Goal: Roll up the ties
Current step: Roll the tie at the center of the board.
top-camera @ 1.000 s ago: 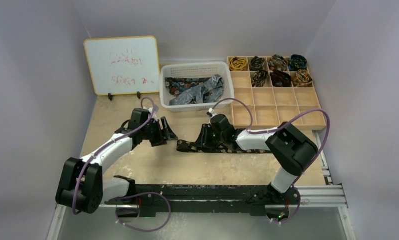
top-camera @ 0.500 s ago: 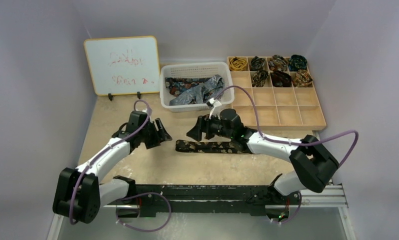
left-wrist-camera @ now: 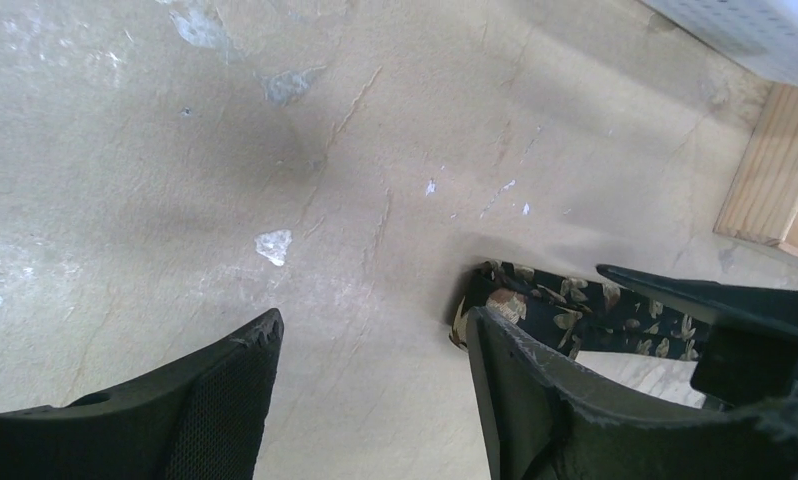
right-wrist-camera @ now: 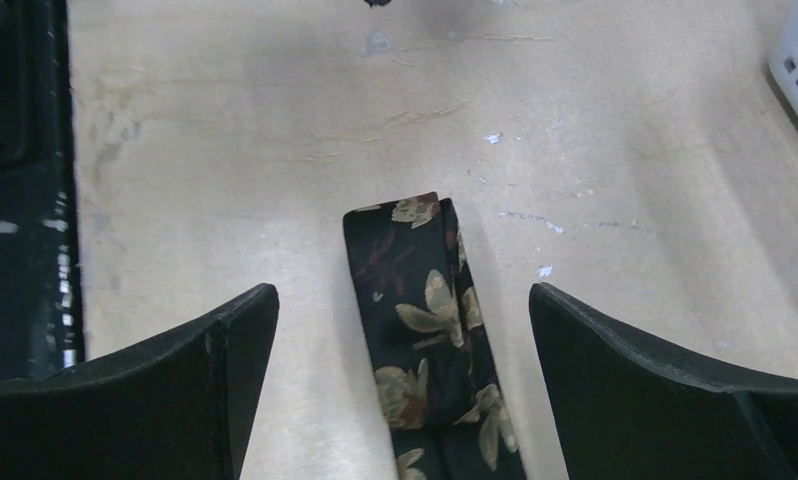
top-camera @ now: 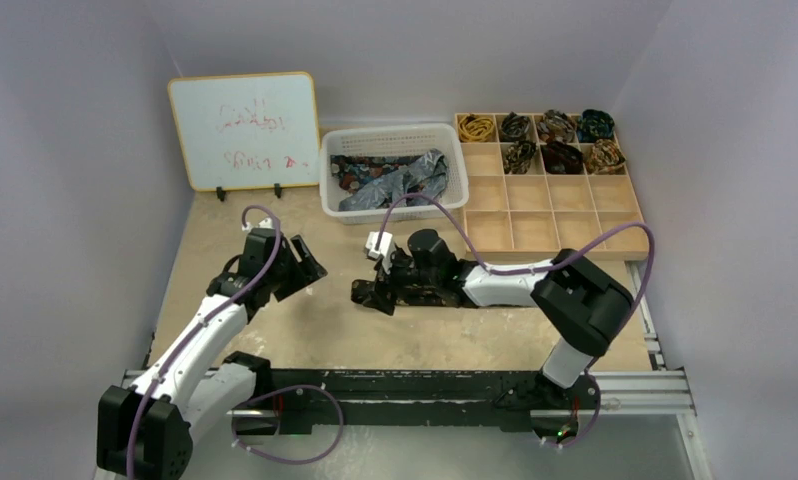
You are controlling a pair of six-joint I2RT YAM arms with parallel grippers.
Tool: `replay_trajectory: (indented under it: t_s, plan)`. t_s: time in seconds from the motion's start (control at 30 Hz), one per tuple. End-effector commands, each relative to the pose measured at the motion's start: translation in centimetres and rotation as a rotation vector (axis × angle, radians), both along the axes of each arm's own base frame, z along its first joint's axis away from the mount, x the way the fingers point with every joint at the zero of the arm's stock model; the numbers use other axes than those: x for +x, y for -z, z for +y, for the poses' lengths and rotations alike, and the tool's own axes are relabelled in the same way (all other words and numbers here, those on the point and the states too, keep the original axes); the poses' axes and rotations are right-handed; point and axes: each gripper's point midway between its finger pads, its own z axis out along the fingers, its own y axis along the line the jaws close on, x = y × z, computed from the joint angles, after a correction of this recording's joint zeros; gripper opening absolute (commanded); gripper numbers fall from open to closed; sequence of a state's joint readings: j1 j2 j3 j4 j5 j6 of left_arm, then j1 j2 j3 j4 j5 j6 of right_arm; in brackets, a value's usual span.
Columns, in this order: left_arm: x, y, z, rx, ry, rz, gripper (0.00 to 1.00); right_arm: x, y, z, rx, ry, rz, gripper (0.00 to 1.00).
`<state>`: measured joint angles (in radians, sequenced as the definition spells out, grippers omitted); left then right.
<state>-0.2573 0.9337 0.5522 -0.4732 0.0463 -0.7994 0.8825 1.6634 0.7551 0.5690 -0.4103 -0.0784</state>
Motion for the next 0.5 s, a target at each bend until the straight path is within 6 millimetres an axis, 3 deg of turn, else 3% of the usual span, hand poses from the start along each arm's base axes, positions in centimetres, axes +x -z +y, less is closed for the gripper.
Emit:
replay_trajectory:
  t_s: [0.0, 0.2, 0.47]
  plan:
    - [0.5, -1.1, 0.7, 0.025, -0.014, -0.046, 0.66, 0.6, 0.4, 1.1, -0.058, -0.136, -0.120, 0.96]
    - [0.5, -0.8, 0.2, 0.013, 0.006, -0.035, 0.66, 0.5, 2.3, 2.8, -0.094, -0.196, -0.081, 0.91]
    - [0.6, -0.7, 0.1, 0.016, 0.015, -0.028, 0.66, -0.1, 6.0, 2.6, -0.204, -0.252, -0.028, 0.68]
